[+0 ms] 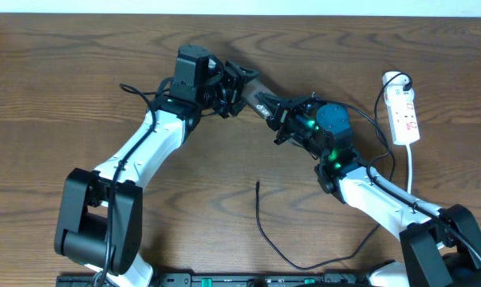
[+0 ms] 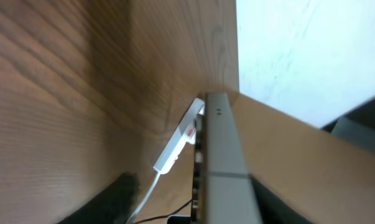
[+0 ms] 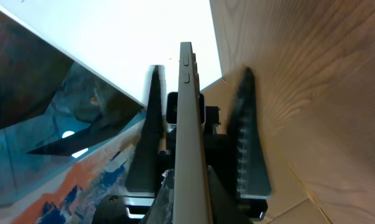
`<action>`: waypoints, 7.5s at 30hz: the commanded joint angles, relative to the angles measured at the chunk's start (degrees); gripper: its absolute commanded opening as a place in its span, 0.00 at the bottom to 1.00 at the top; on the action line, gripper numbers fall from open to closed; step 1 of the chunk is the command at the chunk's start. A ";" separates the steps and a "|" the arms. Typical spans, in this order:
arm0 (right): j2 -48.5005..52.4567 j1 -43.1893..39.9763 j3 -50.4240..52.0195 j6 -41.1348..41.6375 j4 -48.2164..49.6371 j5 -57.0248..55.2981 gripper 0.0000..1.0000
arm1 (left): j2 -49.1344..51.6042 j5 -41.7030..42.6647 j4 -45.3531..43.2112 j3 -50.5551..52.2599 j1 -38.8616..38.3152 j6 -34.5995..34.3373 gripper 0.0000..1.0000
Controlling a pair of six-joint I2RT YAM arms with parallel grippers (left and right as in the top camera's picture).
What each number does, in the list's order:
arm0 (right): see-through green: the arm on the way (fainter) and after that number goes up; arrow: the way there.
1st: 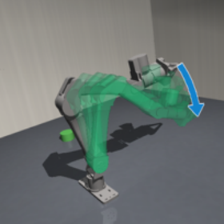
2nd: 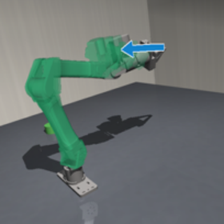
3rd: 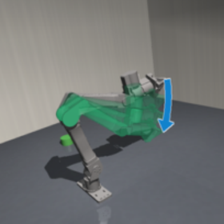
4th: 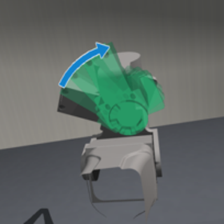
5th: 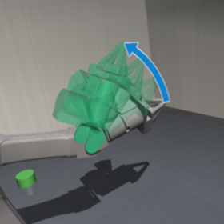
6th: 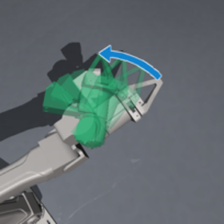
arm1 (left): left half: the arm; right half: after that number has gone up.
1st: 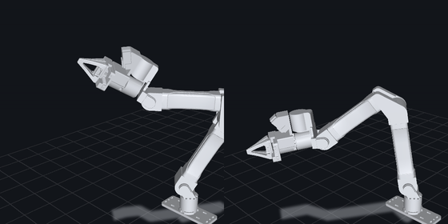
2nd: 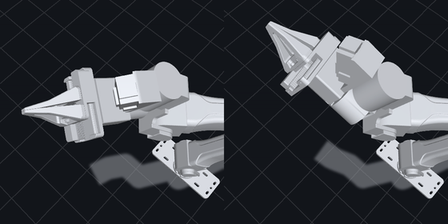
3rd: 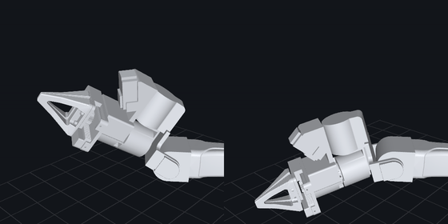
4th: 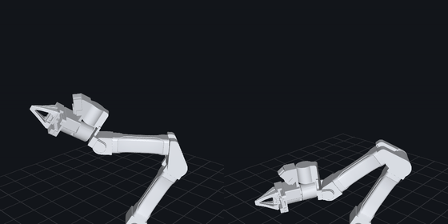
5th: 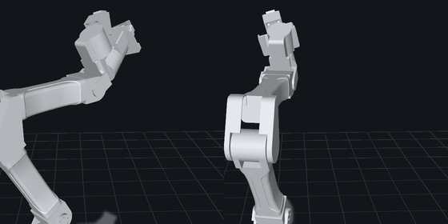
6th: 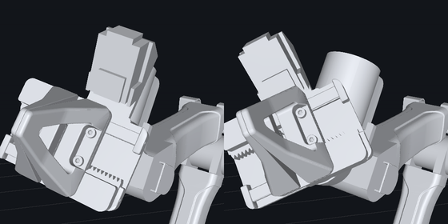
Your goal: Plug charger to phone and switch on socket
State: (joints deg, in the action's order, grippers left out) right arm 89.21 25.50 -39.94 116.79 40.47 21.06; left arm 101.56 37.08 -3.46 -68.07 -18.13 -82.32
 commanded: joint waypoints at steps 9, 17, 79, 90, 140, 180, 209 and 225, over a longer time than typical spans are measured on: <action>-0.15 1.95 -0.50 0.59 0.87 -1.46 0.02 | -1.36 -0.50 -0.13 -0.72 -0.24 0.57 0.07; -0.15 1.92 -0.50 0.59 0.87 -1.51 0.14 | -1.36 -0.50 -0.13 -0.72 -0.22 0.59 0.08; -0.09 9.94 -27.74 -89.37 -80.83 -1.60 0.99 | -1.36 35.82 -0.07 -0.72 33.33 36.72 0.07; 0.07 18.86 -18.75 -59.14 -82.31 -24.11 0.98 | -1.36 35.82 -0.07 -0.72 33.33 36.72 0.08; 15.93 20.98 -24.94 -59.80 -87.52 -20.09 0.68 | -1.36 35.80 -0.07 -0.72 33.33 36.92 0.07; 26.69 20.94 -36.54 -62.20 -96.89 -20.33 0.23 | -1.36 35.78 -0.07 -0.72 33.33 37.79 0.08; 26.69 20.55 -36.54 -62.23 -96.65 -20.46 0.01 | -1.36 35.78 -0.07 -0.72 33.33 37.77 0.07; 26.40 1.31 -36.54 -104.24 -68.24 33.66 0.01 | -1.36 35.80 -0.07 -0.72 33.33 37.77 0.08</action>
State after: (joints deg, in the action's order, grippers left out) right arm 115.07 30.59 -75.94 27.86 -29.93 31.27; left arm 101.47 70.63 -3.20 -68.14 14.96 -44.95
